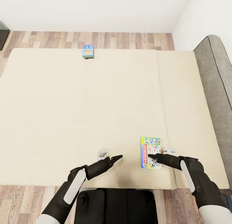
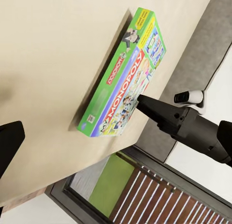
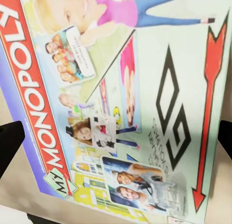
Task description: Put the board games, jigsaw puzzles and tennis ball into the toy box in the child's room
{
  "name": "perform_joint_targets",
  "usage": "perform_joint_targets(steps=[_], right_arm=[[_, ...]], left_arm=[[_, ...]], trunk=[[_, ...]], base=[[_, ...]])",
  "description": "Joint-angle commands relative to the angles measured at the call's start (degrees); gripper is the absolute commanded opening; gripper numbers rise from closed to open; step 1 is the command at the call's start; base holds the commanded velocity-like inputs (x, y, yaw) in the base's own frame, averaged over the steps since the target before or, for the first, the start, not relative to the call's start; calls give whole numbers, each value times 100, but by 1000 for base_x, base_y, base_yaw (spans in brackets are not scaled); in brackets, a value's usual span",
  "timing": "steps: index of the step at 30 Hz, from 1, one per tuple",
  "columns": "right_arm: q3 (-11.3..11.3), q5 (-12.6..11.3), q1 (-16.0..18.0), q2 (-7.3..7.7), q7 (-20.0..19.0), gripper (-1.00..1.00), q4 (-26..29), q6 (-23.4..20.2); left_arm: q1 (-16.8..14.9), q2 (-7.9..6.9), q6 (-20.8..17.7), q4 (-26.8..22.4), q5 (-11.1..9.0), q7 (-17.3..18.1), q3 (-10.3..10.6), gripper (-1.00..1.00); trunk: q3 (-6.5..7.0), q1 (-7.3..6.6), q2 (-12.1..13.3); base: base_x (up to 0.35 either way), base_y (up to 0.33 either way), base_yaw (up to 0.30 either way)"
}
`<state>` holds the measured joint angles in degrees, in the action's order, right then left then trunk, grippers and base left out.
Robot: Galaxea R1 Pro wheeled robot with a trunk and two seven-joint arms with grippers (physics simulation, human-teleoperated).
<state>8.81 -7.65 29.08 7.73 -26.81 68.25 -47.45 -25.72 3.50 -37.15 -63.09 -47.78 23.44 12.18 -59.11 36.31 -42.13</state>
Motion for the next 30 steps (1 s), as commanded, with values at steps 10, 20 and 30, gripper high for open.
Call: perform_joint_targets(steps=[10,20,30], right_arm=[[6,-45,2,0,8,100,4,-37],[6,-45,2,0,8,100,2,-38],[6,-44,2,0,9,100,3,-36]], left_arm=[[1,2,-38,-1,-30,0,-5,100],[0,2,-38,-1,-30,-1,-5,100],[0,2,-38,-1,-30,-3,-5,100]], trunk=[[-3,2,-4],[-3,2,-4],[-3,2,-4]], base=[[0,1,0],[0,0,0],[0,0,0]])
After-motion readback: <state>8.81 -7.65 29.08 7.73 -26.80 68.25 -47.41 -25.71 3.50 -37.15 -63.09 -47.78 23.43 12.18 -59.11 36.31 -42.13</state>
